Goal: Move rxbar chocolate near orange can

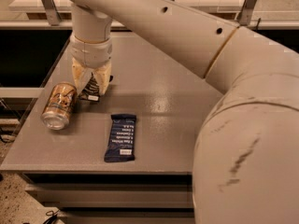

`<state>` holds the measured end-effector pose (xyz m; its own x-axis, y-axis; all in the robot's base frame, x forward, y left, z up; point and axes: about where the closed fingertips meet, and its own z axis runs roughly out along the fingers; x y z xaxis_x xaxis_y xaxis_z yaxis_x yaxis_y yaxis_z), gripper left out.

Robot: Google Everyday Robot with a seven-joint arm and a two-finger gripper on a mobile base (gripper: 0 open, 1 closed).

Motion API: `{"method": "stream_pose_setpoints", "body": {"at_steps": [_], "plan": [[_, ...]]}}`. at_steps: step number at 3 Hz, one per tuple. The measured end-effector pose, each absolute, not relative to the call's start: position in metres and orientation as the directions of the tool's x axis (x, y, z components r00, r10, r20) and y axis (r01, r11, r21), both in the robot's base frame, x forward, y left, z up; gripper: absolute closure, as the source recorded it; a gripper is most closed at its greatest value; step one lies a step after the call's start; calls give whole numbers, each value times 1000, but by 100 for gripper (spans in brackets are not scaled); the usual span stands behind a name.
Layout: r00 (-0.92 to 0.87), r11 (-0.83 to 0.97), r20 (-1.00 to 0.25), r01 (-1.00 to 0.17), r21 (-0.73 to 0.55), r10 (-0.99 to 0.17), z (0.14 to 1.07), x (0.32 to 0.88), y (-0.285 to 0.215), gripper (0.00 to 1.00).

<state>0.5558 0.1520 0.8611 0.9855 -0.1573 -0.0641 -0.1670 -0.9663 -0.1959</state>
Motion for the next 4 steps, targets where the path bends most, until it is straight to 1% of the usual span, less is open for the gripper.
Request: {"method": "stream_pose_setpoints", "body": {"at_steps": [1, 3, 4], "plan": [[990, -973, -70, -136, -188, -125, 856, 552, 162, 59], [990, -975, -67, -135, -177, -125, 852, 557, 163, 13], [990, -974, -65, -138, -177, -128, 852, 561, 162, 0]]}}
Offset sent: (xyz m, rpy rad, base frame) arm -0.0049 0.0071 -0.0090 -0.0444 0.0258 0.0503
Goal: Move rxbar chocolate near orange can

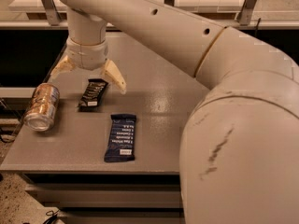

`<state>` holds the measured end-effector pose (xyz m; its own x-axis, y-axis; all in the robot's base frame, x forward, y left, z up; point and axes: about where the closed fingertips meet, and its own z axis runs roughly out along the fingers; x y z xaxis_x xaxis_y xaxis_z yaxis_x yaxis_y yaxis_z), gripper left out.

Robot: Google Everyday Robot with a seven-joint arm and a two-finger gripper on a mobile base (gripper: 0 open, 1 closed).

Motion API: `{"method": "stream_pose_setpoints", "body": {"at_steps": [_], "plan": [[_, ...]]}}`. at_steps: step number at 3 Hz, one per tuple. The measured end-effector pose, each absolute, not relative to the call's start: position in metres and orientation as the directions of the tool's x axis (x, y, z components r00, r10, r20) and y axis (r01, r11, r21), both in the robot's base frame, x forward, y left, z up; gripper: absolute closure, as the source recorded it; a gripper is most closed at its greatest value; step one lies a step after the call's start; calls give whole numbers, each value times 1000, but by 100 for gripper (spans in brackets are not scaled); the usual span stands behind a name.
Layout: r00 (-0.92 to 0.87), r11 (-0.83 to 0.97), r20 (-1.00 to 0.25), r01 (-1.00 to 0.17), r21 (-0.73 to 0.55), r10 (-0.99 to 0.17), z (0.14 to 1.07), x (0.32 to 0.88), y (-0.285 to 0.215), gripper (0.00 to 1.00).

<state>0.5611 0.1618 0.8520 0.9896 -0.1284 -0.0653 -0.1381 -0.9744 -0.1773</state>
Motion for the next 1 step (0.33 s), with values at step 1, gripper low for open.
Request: {"method": "stream_pose_setpoints", "body": {"at_steps": [1], "plan": [[989, -974, -67, -139, -181, -129, 852, 562, 162, 0]]}}
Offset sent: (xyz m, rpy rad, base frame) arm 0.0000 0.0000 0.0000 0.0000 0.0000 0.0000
